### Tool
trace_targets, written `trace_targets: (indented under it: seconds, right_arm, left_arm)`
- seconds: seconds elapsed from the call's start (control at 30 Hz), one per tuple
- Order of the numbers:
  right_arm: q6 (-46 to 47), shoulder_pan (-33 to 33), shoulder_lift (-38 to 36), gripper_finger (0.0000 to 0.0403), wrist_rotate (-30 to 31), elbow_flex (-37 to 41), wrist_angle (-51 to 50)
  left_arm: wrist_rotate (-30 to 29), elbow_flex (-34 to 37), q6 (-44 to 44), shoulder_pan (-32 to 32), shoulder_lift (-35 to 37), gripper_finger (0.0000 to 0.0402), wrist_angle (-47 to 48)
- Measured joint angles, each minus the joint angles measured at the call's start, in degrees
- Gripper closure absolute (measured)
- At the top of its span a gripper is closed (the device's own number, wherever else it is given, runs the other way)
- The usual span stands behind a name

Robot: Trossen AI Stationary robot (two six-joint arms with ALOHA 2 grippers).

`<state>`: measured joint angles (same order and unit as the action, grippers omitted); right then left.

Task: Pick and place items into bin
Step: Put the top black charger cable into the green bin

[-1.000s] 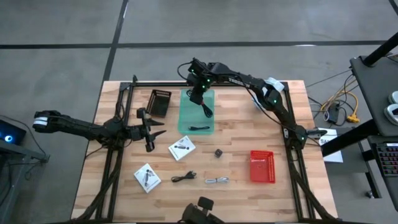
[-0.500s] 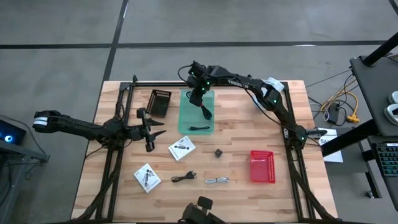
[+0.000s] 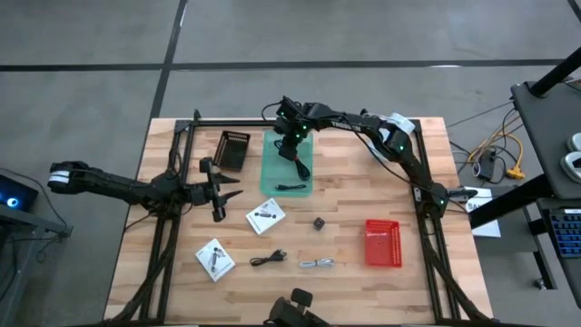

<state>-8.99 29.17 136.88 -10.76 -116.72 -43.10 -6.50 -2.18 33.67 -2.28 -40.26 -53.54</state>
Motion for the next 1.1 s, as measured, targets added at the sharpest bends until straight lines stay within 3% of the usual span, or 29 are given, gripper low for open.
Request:
trace_targets:
  seconds: [0.53, 0.73, 1.1]
  right_arm:
    - [2.51, 1.05, -0.11, 0.0394, -2.09, -0.06, -4.89]
    - [1.65, 0.96, -0.31, 0.0394, -9.92, -0.12, -8.12]
    - [1.67, 0.70, -0.53, 0.0394, -10.16, -0.16, -11.43]
  left_arm:
    - [0.00, 0.01, 0.00, 0.00, -0.01, 0.0283, 0.02]
    - [-0.01, 0.01, 0.00, 0.01, 0.01, 0.0283, 0.01]
    - [0.00, 0.01, 0.00, 0.00, 0.01, 0.0283, 0.02]
